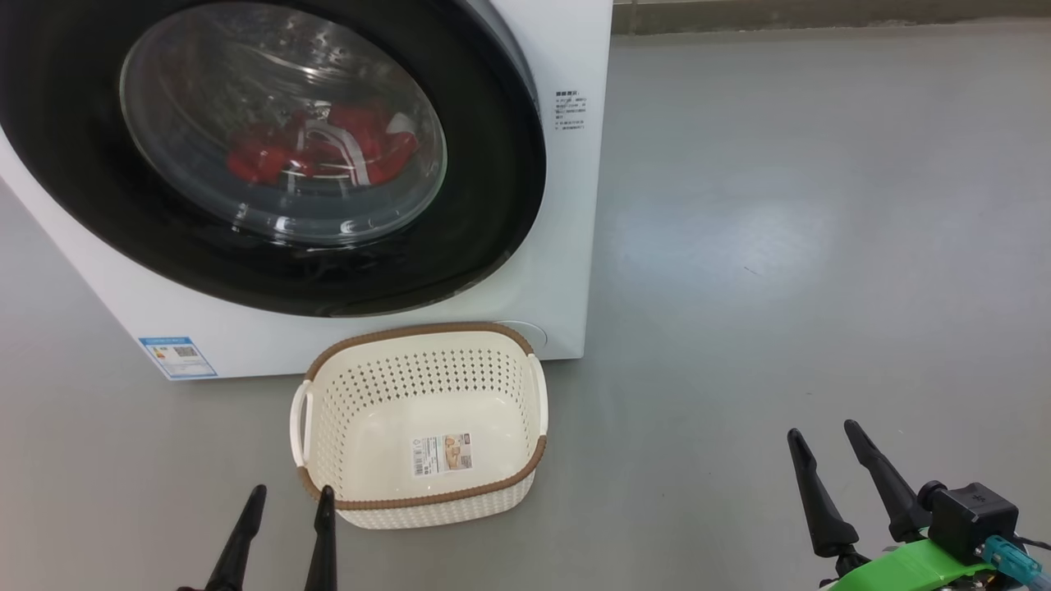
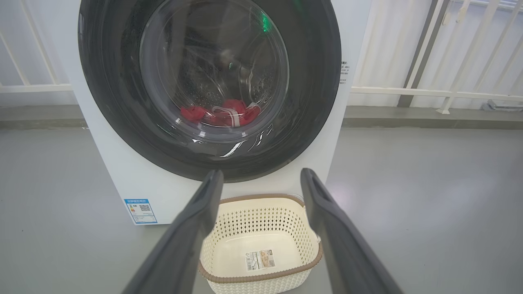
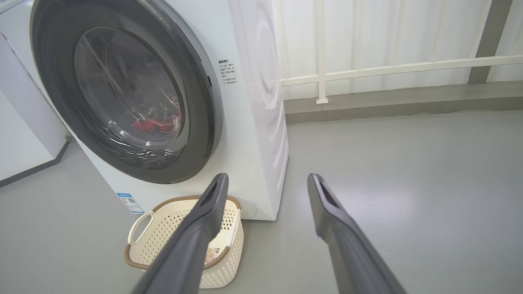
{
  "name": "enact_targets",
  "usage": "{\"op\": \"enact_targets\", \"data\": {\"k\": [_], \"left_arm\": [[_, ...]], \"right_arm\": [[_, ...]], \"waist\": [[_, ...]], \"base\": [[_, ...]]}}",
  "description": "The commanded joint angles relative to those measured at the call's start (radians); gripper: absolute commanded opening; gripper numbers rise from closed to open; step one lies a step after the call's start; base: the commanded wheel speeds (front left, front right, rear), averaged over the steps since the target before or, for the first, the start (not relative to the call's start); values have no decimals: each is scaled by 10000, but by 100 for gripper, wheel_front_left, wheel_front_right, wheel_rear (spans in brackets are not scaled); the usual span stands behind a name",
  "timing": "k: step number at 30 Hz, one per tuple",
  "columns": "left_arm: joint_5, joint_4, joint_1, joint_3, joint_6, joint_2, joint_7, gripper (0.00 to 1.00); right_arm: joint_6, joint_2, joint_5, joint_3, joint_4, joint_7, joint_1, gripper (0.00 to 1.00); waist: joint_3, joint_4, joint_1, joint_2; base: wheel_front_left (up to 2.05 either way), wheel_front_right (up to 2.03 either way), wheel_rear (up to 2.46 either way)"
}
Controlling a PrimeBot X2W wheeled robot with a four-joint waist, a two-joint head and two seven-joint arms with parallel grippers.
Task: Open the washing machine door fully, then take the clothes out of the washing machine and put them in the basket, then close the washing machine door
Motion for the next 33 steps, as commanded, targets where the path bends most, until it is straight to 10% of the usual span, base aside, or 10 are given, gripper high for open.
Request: {"op": "enact_targets", "data": {"k": [1, 9, 12, 13, 33], "left_arm": [[64, -194, -57, 366, -11, 78, -122, 100], [46, -219, -44, 336, -55, 78, -122, 100], [-33, -224, -49, 314, -47, 78, -122, 100], [-63, -221, -57, 300, -48, 78, -122, 100], [-440, -328, -631, -92, -53, 78, -122, 100]], "right_arm": [[77, -134, -77, 105, -268, -137, 13, 100], [77, -85, 158, 60, -331, -137, 46, 100], [77, -2, 592, 92, -384, -137, -26, 3], [77, 19, 763, 111, -411, -137, -66, 0], [77, 215, 3568, 699, -544, -137, -3525, 0]], "waist": [[-8, -6, 0, 0], [-74, 6, 0, 0], [-88, 41, 0, 0], [-91, 62, 0, 0], [654, 633, 0, 0]], "base": [[0, 0, 0], [0, 0, 0], [0, 0, 0], [0, 0, 0], [0, 0, 0]]}}
